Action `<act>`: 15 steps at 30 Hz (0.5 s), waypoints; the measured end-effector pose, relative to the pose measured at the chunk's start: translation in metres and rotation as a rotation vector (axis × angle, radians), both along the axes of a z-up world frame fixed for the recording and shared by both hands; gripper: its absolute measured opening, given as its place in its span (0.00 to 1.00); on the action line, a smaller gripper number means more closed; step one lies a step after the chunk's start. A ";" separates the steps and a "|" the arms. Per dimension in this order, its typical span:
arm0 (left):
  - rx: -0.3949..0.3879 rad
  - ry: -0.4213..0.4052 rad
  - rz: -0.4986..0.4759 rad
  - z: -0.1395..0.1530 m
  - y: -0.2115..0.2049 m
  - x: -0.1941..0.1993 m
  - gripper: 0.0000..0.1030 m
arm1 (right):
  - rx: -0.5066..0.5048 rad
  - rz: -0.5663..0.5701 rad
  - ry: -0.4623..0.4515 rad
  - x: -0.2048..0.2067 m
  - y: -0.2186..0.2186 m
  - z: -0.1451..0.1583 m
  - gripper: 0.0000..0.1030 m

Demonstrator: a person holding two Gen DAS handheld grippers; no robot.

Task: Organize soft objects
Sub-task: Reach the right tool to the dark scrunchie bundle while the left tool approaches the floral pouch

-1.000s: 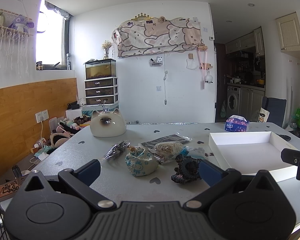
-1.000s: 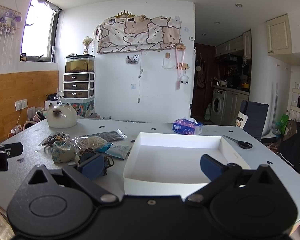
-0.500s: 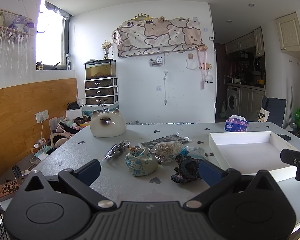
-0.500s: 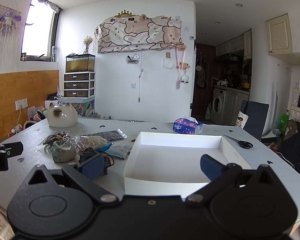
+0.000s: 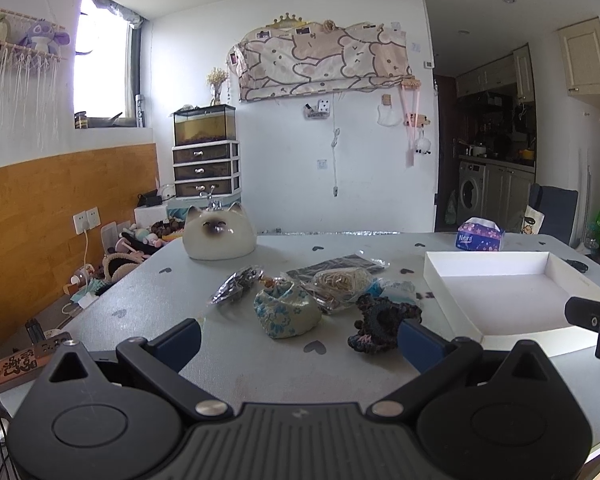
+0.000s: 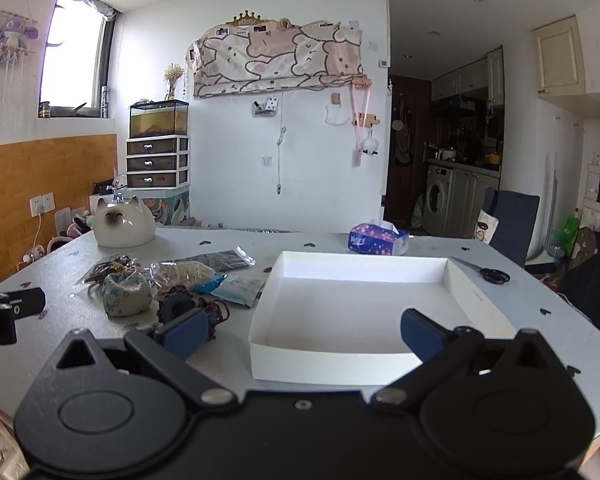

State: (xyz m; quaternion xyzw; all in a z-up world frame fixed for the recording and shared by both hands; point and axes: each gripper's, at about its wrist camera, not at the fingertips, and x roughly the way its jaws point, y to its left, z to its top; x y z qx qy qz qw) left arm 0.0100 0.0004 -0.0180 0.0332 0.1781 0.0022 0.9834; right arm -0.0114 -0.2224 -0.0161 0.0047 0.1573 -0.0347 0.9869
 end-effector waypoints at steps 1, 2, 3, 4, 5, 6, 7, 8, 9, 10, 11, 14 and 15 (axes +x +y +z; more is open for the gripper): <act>-0.002 0.010 0.003 -0.001 0.001 0.002 1.00 | 0.003 -0.002 0.005 0.001 0.000 -0.001 1.00; -0.002 0.018 0.005 -0.003 0.002 0.003 1.00 | 0.004 -0.005 0.013 0.003 -0.001 -0.003 1.00; -0.004 0.028 0.007 -0.005 0.002 0.005 1.00 | 0.005 -0.006 0.022 0.005 -0.001 -0.005 1.00; -0.005 0.039 0.008 -0.007 0.003 0.007 1.00 | 0.004 -0.006 0.033 0.008 0.000 -0.006 1.00; -0.006 0.048 0.009 -0.010 0.004 0.009 1.00 | 0.003 -0.005 0.041 0.010 0.000 -0.008 1.00; -0.008 0.057 0.009 -0.011 0.004 0.011 1.00 | 0.002 -0.003 0.049 0.012 0.000 -0.010 1.00; -0.011 0.068 0.011 -0.015 0.005 0.013 1.00 | 0.002 0.001 0.056 0.013 0.001 -0.012 1.00; -0.013 0.078 0.013 -0.017 0.006 0.015 1.00 | 0.003 0.005 0.064 0.015 0.001 -0.013 1.00; -0.014 0.088 0.013 -0.020 0.006 0.018 1.00 | 0.002 0.009 0.074 0.017 0.002 -0.016 1.00; -0.016 0.098 0.015 -0.024 0.008 0.021 1.00 | 0.001 0.012 0.084 0.020 0.003 -0.018 1.00; -0.018 0.110 0.017 -0.026 0.008 0.024 1.00 | 0.001 0.016 0.094 0.022 0.003 -0.020 1.00; -0.019 0.133 0.019 -0.032 0.012 0.033 1.00 | -0.005 0.029 0.119 0.031 0.007 -0.026 1.00; -0.019 0.137 0.021 -0.034 0.013 0.038 1.00 | -0.010 0.035 0.125 0.035 0.009 -0.027 1.00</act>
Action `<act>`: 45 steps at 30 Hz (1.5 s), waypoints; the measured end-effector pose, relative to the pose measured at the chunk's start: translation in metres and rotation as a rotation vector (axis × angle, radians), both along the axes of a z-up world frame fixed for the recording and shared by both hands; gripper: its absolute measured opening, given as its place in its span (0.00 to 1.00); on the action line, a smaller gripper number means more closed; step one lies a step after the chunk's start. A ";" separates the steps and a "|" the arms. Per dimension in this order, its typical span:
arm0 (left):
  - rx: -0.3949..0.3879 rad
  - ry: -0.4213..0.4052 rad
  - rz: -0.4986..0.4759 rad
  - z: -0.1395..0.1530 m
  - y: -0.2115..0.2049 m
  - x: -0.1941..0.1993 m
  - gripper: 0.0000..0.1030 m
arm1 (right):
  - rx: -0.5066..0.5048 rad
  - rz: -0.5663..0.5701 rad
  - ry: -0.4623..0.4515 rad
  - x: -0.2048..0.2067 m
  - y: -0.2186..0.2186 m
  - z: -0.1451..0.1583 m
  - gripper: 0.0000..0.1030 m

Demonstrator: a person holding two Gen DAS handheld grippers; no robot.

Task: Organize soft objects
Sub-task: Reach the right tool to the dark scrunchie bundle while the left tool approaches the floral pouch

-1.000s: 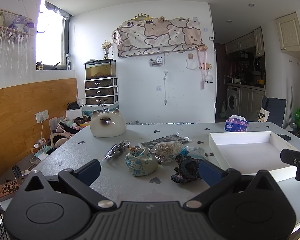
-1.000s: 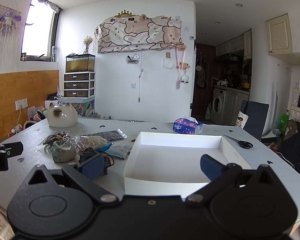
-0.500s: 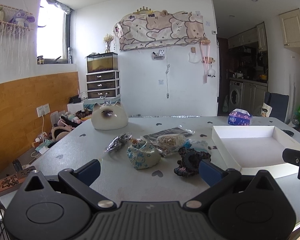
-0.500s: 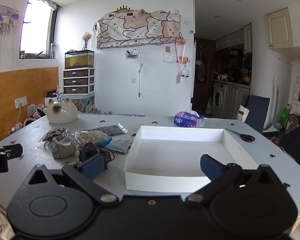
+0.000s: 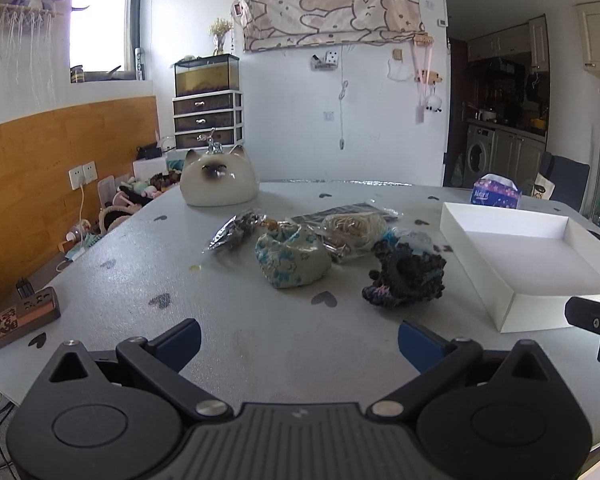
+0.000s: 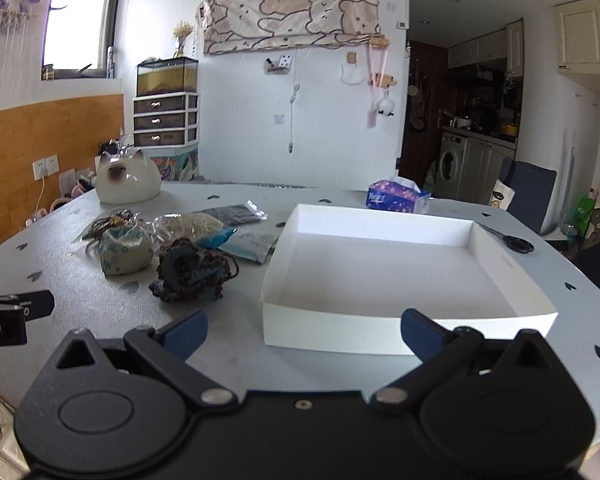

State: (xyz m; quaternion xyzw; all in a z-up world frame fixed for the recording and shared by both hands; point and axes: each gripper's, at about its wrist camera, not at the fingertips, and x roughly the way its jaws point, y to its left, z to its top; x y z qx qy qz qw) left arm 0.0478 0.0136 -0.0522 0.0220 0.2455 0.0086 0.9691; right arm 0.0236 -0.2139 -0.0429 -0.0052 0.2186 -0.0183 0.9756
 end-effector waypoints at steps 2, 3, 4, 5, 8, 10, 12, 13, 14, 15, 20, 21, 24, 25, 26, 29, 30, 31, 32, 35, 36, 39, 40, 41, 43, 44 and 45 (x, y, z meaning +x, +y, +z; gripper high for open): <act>-0.002 0.003 0.004 -0.002 0.003 0.008 1.00 | -0.010 0.019 0.006 0.009 0.006 -0.002 1.00; -0.006 0.002 0.005 -0.003 0.005 0.013 1.00 | -0.016 0.027 0.007 0.012 0.008 -0.002 1.00; -0.006 0.000 0.004 -0.004 0.006 0.018 1.00 | -0.023 0.032 0.008 0.017 0.010 -0.003 1.00; -0.001 -0.001 0.002 -0.005 0.007 0.023 1.00 | -0.029 0.036 0.009 0.022 0.012 -0.003 1.00; 0.018 -0.006 -0.003 -0.007 0.009 0.040 1.00 | -0.034 0.049 0.012 0.038 0.019 -0.005 1.00; 0.016 -0.007 -0.010 -0.006 0.013 0.053 1.00 | -0.037 0.057 0.015 0.048 0.023 -0.005 1.00; 0.017 -0.004 -0.007 -0.005 0.017 0.065 1.00 | -0.044 0.067 0.013 0.058 0.028 -0.006 1.00; 0.020 -0.005 0.000 -0.004 0.019 0.073 1.00 | -0.046 0.078 0.013 0.064 0.030 -0.006 1.00; 0.020 -0.006 0.008 -0.004 0.021 0.079 1.00 | -0.045 0.089 0.014 0.069 0.032 -0.006 1.00; 0.015 -0.007 0.018 -0.004 0.024 0.085 1.00 | -0.044 0.101 0.014 0.074 0.034 -0.006 1.00; -0.018 0.036 0.054 -0.003 0.035 0.124 1.00 | -0.052 0.151 0.029 0.103 0.045 -0.006 1.00; -0.022 0.041 0.053 -0.004 0.037 0.130 1.00 | -0.052 0.161 0.032 0.110 0.047 -0.006 1.00; -0.023 0.055 0.034 -0.006 0.038 0.149 1.00 | -0.046 0.191 0.035 0.125 0.052 -0.007 0.94; -0.022 0.057 0.026 -0.008 0.037 0.155 1.00 | -0.042 0.202 0.037 0.131 0.053 -0.007 0.92; -0.023 0.056 0.024 -0.009 0.037 0.160 1.00 | -0.035 0.215 0.041 0.137 0.056 -0.008 0.90; -0.028 0.069 0.025 -0.014 0.037 0.176 1.00 | -0.007 0.251 0.058 0.152 0.060 -0.009 0.84; -0.031 0.074 0.024 -0.015 0.037 0.179 1.00 | 0.003 0.263 0.069 0.158 0.061 -0.009 0.81; -0.034 0.077 0.020 -0.017 0.037 0.183 1.00 | 0.011 0.269 0.079 0.163 0.062 -0.010 0.77; -0.038 0.080 0.017 -0.018 0.037 0.185 1.00 | 0.020 0.275 0.093 0.169 0.063 -0.011 0.73; -0.046 0.091 0.007 -0.021 0.038 0.191 1.00 | 0.042 0.299 0.136 0.184 0.066 -0.016 0.61; -0.046 0.092 0.005 -0.021 0.038 0.193 1.00 | 0.045 0.306 0.150 0.188 0.067 -0.018 0.59; -0.038 0.087 -0.007 -0.020 0.036 0.200 1.00 | 0.053 0.326 0.190 0.195 0.071 -0.026 0.53; -0.033 0.085 -0.010 -0.021 0.035 0.202 1.00 | 0.053 0.329 0.200 0.195 0.072 -0.028 0.53; -0.026 0.085 -0.015 -0.021 0.033 0.204 1.00 | 0.054 0.333 0.211 0.195 0.071 -0.031 0.52; -0.007 0.091 -0.027 -0.024 0.029 0.209 1.00 | 0.072 0.342 0.221 0.194 0.071 -0.035 0.50; 0.003 0.096 -0.031 -0.025 0.026 0.210 1.00 | 0.080 0.344 0.223 0.193 0.070 -0.036 0.46; 0.016 0.104 -0.037 -0.027 0.024 0.212 1.00 | 0.084 0.347 0.221 0.192 0.070 -0.037 0.42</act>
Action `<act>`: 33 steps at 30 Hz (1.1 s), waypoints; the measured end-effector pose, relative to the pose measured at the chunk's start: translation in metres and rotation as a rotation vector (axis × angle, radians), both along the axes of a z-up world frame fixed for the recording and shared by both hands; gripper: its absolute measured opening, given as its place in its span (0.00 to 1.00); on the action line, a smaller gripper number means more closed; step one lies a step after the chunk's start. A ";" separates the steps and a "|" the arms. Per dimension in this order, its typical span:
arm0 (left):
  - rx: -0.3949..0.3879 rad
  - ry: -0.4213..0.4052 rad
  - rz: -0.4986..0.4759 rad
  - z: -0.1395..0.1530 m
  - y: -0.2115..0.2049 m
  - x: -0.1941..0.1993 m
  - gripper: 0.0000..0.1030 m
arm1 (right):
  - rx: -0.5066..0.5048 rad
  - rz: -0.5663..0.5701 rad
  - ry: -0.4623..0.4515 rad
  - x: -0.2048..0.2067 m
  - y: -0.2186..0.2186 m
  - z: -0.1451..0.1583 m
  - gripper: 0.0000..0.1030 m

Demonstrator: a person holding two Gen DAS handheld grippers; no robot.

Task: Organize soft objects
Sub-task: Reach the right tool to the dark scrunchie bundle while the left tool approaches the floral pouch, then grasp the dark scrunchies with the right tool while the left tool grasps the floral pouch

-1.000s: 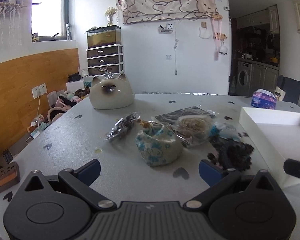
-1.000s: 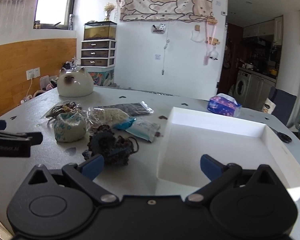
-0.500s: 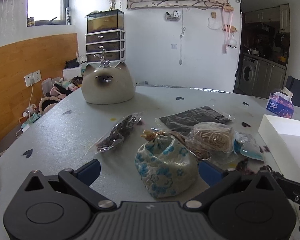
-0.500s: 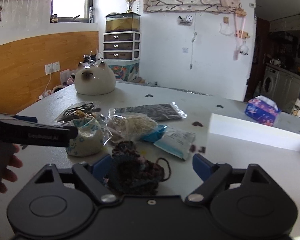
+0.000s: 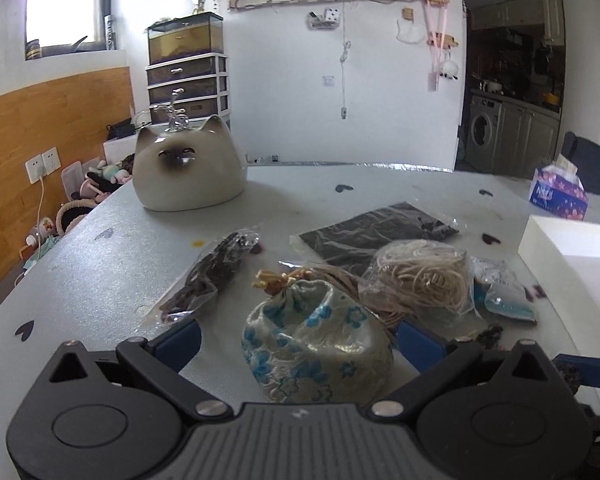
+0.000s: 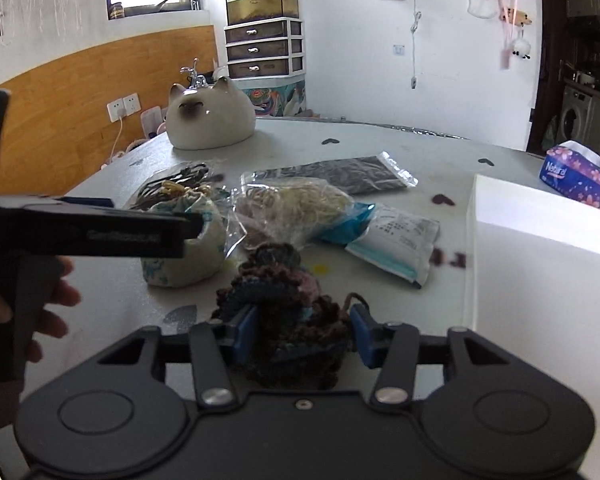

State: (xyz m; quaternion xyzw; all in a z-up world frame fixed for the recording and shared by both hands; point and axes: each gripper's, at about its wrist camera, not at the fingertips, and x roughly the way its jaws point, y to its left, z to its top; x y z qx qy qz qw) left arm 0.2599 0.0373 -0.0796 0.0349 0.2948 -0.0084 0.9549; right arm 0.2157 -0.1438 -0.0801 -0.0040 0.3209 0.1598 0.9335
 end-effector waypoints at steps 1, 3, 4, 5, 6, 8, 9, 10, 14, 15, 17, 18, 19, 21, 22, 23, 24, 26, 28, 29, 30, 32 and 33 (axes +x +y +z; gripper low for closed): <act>0.014 0.006 -0.007 -0.002 -0.003 0.001 1.00 | 0.006 0.004 0.000 -0.001 0.000 -0.001 0.37; 0.049 0.012 -0.021 -0.007 -0.008 0.004 1.00 | 0.014 0.008 0.002 -0.003 -0.001 -0.001 0.32; 0.062 0.016 -0.026 -0.009 -0.010 0.005 1.00 | 0.012 0.010 -0.003 -0.004 -0.001 -0.001 0.28; 0.071 0.020 -0.029 -0.011 -0.011 0.006 1.00 | 0.014 0.010 -0.008 -0.006 -0.002 -0.001 0.25; 0.080 0.027 -0.030 -0.013 -0.013 0.008 1.00 | 0.021 0.009 -0.011 -0.008 -0.003 -0.001 0.24; 0.091 0.039 -0.031 -0.018 -0.015 0.011 1.00 | 0.036 0.002 -0.013 -0.013 -0.008 0.001 0.20; 0.093 0.045 -0.032 -0.020 -0.016 0.012 1.00 | 0.041 -0.001 -0.014 -0.016 -0.010 0.003 0.20; 0.093 0.049 -0.035 -0.022 -0.016 0.014 1.00 | 0.043 -0.002 -0.016 -0.018 -0.012 0.004 0.20; 0.074 0.046 -0.046 -0.028 -0.017 0.013 0.89 | 0.055 -0.016 -0.012 -0.027 -0.019 0.004 0.19; 0.063 0.047 -0.049 -0.028 -0.016 0.013 0.85 | 0.058 -0.021 -0.010 -0.028 -0.021 0.004 0.19; 0.042 0.041 -0.049 -0.028 -0.015 0.010 0.79 | 0.064 -0.029 -0.007 -0.031 -0.024 0.005 0.19; 0.039 0.038 -0.049 -0.027 -0.014 0.009 0.74 | 0.064 -0.031 -0.007 -0.032 -0.025 0.005 0.19; 0.037 0.035 -0.049 -0.027 -0.014 0.007 0.70 | 0.065 -0.032 -0.007 -0.033 -0.025 0.005 0.19; 0.020 0.037 -0.056 -0.026 -0.011 0.003 0.64 | 0.068 -0.032 -0.007 -0.035 -0.026 0.005 0.19; 0.013 0.038 -0.061 -0.025 -0.011 0.000 0.60 | 0.069 -0.032 -0.007 -0.035 -0.026 0.005 0.19; 0.006 0.038 -0.065 -0.024 -0.010 -0.003 0.58 | 0.070 -0.032 -0.008 -0.036 -0.026 0.005 0.19; -0.001 0.040 -0.068 -0.023 -0.009 -0.006 0.56 | 0.071 -0.033 -0.010 -0.037 -0.026 0.006 0.19; -0.013 0.042 -0.075 -0.022 -0.008 -0.014 0.53 | 0.073 -0.033 -0.013 -0.039 -0.026 0.007 0.18; -0.028 0.045 -0.077 -0.021 -0.006 -0.022 0.51 | 0.075 -0.035 -0.018 -0.042 -0.026 0.008 0.18; -0.035 0.044 -0.076 -0.020 -0.005 -0.027 0.50 | 0.076 -0.037 -0.020 -0.043 -0.027 0.009 0.18; -0.042 0.045 -0.073 -0.019 -0.004 -0.031 0.49 | 0.076 -0.039 -0.023 -0.045 -0.027 0.010 0.18; -0.063 0.047 -0.068 -0.018 -0.001 -0.040 0.48 | 0.078 -0.043 -0.029 -0.050 -0.027 0.012 0.17; -0.072 0.046 -0.064 -0.017 0.000 -0.046 0.48 | 0.079 -0.043 -0.031 -0.052 -0.027 0.013 0.17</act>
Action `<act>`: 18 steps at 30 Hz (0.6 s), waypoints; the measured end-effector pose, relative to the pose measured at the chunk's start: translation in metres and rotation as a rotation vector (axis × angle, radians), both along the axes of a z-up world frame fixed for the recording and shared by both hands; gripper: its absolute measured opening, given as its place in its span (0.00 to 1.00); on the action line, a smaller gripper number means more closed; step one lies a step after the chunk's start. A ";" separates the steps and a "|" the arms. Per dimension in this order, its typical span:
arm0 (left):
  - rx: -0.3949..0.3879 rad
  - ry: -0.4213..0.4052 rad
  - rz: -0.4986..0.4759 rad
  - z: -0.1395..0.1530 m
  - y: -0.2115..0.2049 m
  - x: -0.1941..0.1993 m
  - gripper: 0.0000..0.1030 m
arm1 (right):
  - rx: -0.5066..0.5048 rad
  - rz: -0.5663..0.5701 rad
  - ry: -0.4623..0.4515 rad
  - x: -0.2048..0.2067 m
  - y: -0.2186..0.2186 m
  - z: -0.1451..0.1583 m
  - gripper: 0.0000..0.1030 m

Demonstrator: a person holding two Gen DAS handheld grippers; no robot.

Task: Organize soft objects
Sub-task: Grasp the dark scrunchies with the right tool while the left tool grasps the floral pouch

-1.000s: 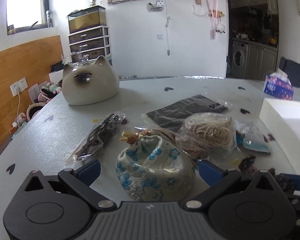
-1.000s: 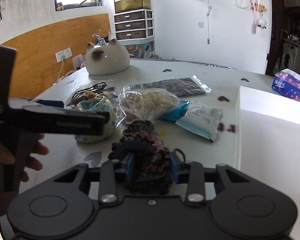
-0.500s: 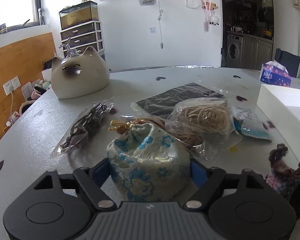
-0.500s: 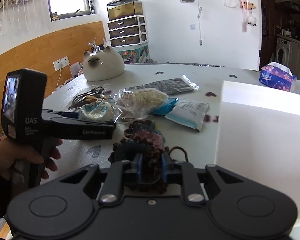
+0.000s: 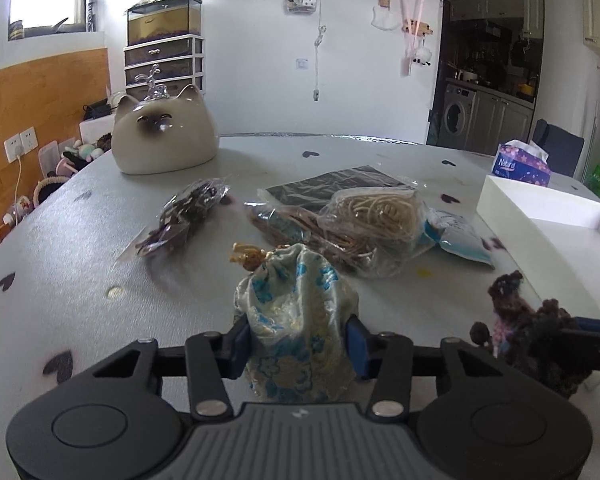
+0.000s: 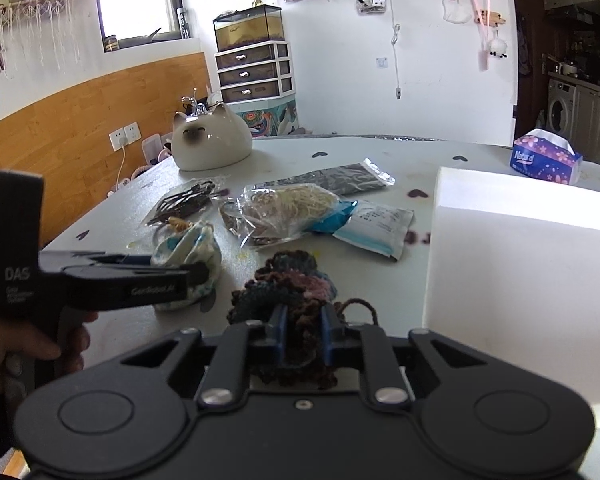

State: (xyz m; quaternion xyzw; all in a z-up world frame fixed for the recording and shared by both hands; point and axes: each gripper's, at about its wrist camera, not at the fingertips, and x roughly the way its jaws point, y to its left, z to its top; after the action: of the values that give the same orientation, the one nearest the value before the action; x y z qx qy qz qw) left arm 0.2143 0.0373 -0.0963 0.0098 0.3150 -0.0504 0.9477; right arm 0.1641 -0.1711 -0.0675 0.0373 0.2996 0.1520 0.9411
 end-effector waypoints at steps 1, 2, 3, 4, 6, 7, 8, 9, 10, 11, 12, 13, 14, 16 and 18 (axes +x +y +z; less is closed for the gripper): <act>-0.008 -0.003 0.005 0.001 0.001 -0.005 0.47 | 0.001 -0.001 -0.004 -0.003 0.000 0.001 0.17; -0.015 -0.007 0.008 0.003 0.002 -0.010 0.47 | 0.001 -0.002 -0.007 -0.006 0.000 0.002 0.16; -0.022 -0.013 0.010 0.005 0.003 -0.015 0.47 | 0.001 -0.002 -0.011 -0.009 0.000 0.003 0.16; -0.028 -0.020 0.010 0.008 0.003 -0.021 0.47 | 0.001 -0.001 -0.017 -0.012 0.001 0.004 0.15; -0.036 -0.037 0.009 0.014 0.004 -0.031 0.47 | 0.001 -0.001 -0.030 -0.018 0.001 0.008 0.13; -0.038 -0.044 0.007 0.017 0.003 -0.035 0.47 | 0.002 0.000 -0.037 -0.021 0.001 0.009 0.12; -0.041 -0.051 0.005 0.020 0.002 -0.039 0.47 | 0.004 0.000 -0.044 -0.024 0.000 0.011 0.11; -0.044 -0.059 0.002 0.023 0.002 -0.044 0.47 | 0.006 -0.001 -0.051 -0.026 -0.001 0.012 0.11; -0.046 -0.067 0.000 0.026 0.001 -0.048 0.47 | 0.007 -0.001 -0.058 -0.029 -0.001 0.014 0.10; -0.049 -0.075 -0.002 0.029 0.001 -0.051 0.47 | 0.010 -0.002 -0.065 -0.032 -0.002 0.015 0.09; -0.052 -0.084 -0.005 0.033 0.000 -0.055 0.47 | 0.013 -0.002 -0.072 -0.035 -0.003 0.017 0.09; -0.056 -0.093 -0.009 0.036 0.000 -0.059 0.47 | 0.013 -0.003 -0.079 -0.038 -0.004 0.019 0.09; -0.059 -0.102 -0.012 0.039 -0.001 -0.062 0.48 | 0.013 -0.002 -0.088 -0.041 -0.005 0.021 0.09; -0.064 -0.120 -0.021 0.044 -0.004 -0.067 0.47 | 0.014 -0.002 -0.105 -0.046 -0.006 0.026 0.09; -0.063 -0.132 -0.029 0.048 -0.007 -0.071 0.48 | 0.015 -0.001 -0.121 -0.051 -0.007 0.030 0.08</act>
State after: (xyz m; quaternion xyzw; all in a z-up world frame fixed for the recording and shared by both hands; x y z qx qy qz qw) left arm 0.1429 0.0300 -0.0483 -0.0124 0.2500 -0.0731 0.9654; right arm 0.1132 -0.1782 -0.0372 0.0354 0.2412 0.1558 0.9572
